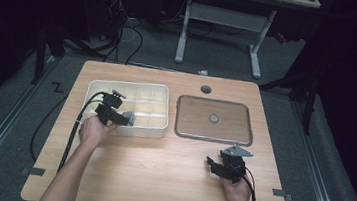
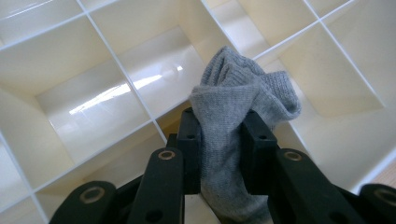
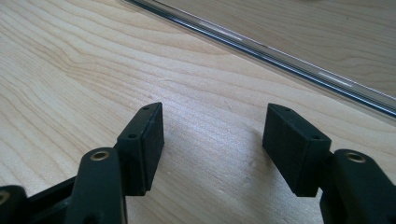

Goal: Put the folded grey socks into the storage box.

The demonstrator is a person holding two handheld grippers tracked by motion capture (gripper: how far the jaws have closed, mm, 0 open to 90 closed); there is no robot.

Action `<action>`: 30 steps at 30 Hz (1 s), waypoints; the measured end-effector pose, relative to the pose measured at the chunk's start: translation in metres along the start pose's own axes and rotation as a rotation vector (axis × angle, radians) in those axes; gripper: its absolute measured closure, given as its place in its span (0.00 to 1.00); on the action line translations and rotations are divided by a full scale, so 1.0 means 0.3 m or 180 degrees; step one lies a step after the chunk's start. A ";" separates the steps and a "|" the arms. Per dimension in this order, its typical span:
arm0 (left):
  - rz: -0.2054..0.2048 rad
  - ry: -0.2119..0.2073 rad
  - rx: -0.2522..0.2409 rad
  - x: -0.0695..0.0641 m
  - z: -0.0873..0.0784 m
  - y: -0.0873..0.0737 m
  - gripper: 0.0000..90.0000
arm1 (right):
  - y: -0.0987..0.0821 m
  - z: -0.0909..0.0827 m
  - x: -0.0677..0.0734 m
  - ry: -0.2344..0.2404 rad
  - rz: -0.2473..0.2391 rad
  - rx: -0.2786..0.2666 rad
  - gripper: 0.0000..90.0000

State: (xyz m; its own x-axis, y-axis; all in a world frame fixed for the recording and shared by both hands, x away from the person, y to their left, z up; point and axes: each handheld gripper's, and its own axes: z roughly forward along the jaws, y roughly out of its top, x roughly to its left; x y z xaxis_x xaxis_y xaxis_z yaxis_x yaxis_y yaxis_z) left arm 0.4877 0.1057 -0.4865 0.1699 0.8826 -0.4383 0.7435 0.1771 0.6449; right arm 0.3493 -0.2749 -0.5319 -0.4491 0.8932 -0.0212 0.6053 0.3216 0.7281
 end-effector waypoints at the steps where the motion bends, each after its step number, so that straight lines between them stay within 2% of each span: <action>1: 0.0000 0.0007 -0.0002 -0.002 0.002 -0.002 0.81 | 0.000 0.000 0.000 0.0000 0.0000 0.0000 0.43; 4: 0.0023 0.0046 0.0060 -0.004 0.009 -0.006 0.82 | 0.000 0.000 0.000 0.0001 0.0000 0.0000 0.43; 11: 0.0068 0.0029 0.0005 -0.010 -0.004 -0.006 0.77 | 0.000 0.000 0.000 0.0003 0.0001 0.0001 0.43; 13: 0.0050 0.0025 -0.0017 -0.015 -0.010 -0.005 0.73 | 0.000 0.000 0.000 0.0003 0.0000 0.0001 0.43; 16: -0.0063 -0.0003 -0.0015 -0.020 -0.019 0.004 0.68 | 0.000 0.000 0.000 0.0004 0.0001 0.0001 0.43; 19: -0.0063 -0.0027 -0.0021 -0.026 -0.026 0.005 0.60 | 0.000 0.000 0.000 0.0004 0.0001 0.0001 0.43; 23: -0.0080 -0.0028 -0.0132 -0.029 -0.039 0.014 0.54 | 0.000 0.000 0.000 0.0007 -0.0002 0.0000 0.43; 30: -0.0133 -0.0099 -0.0422 -0.035 -0.070 0.041 0.53 | 0.000 0.000 0.000 0.0005 -0.0002 0.0001 0.43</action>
State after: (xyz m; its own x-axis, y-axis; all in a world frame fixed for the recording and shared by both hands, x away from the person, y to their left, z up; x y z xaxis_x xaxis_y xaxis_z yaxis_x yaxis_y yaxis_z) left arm 0.4816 0.1076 -0.4608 0.1621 0.8596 -0.4845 0.6586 0.2714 0.7018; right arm 0.3494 -0.2750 -0.5319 -0.4506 0.8925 -0.0204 0.6052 0.3222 0.7280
